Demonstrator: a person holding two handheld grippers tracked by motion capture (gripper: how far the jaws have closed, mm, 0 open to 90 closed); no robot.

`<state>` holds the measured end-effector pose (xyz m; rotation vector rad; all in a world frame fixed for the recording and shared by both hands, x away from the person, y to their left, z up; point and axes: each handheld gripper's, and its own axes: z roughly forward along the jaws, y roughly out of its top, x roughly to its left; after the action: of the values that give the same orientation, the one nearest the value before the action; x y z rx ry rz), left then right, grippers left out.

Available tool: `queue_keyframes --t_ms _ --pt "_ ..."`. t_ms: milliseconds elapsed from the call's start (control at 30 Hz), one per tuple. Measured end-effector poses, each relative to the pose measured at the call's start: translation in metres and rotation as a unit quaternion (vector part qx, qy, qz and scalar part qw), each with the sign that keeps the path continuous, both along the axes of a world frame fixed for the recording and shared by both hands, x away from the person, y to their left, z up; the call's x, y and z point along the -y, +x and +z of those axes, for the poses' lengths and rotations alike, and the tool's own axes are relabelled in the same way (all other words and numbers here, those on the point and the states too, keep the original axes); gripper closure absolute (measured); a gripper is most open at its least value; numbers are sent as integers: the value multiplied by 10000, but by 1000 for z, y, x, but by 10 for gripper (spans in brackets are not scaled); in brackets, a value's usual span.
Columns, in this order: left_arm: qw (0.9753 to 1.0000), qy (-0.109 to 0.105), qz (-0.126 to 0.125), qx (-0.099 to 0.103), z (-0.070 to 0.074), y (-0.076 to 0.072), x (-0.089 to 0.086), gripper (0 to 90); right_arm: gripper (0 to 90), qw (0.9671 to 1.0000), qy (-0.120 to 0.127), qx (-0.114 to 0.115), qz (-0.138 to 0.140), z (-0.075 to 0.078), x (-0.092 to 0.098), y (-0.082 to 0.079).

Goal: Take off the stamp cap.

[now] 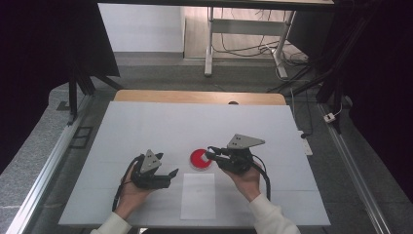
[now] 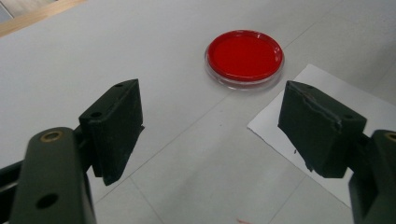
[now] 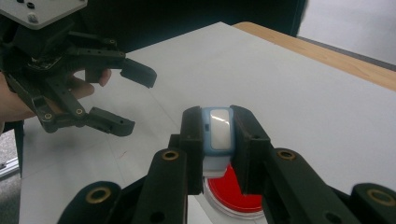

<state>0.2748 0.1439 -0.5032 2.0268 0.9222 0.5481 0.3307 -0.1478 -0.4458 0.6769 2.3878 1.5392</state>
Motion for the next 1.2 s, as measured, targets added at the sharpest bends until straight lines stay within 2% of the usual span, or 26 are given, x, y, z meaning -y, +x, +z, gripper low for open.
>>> queue_keyframes --t_ms 1033,1200 --pt "9994 78 -327 12 2 21 39 217 750 9998 206 29 -66 4 2 -1" --pt "9992 83 -390 -7 2 24 46 217 750 9998 168 33 -67 5 2 -1"
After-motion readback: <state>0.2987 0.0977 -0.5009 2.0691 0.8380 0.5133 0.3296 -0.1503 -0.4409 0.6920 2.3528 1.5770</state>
